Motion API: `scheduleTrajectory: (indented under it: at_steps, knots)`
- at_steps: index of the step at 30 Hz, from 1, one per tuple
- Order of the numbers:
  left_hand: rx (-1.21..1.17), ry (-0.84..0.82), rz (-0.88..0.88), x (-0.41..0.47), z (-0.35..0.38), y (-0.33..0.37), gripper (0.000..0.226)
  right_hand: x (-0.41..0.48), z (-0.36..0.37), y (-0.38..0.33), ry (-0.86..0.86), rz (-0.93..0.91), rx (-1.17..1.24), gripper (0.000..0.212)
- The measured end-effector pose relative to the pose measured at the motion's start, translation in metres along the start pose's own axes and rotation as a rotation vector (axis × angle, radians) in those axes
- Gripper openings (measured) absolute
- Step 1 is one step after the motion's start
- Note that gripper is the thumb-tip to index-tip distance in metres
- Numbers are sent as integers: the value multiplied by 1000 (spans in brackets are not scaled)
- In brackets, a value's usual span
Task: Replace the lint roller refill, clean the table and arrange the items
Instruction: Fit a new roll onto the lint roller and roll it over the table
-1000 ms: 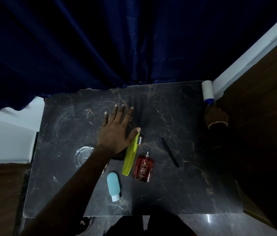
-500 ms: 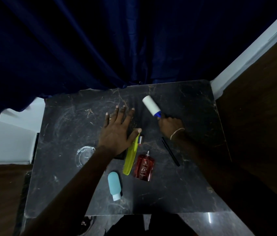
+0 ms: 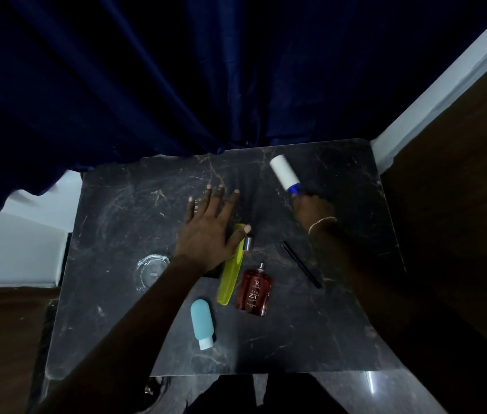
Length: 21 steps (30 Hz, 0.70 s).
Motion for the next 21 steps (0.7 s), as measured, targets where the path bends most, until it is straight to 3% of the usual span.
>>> scheduleTrajectory:
  at_steps: [7,11,17,21]
  knots:
    - [13,8,-11,-4,0,-3,82,26,-9,114,98,226,23,46]
    - [16,3,-26,-7,4,-4,82,34,-4,149,11,317,142,45]
    - [15,-38,-35,-5,8,-3,82,32,-11,124,83,217,84,43]
    - [-4,-30,-29,-1,7,-1,82,26,-5,77,-60,169,120,51]
Point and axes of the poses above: each hand's wrist, its own x-axis towards the middle knuckle, its own z-axis out of the palm, y = z × x, the point moved 5 cm from there along x, towards the middle knuckle, and after that the axes turned 7 degrees about -x, right-handed, at the moved point
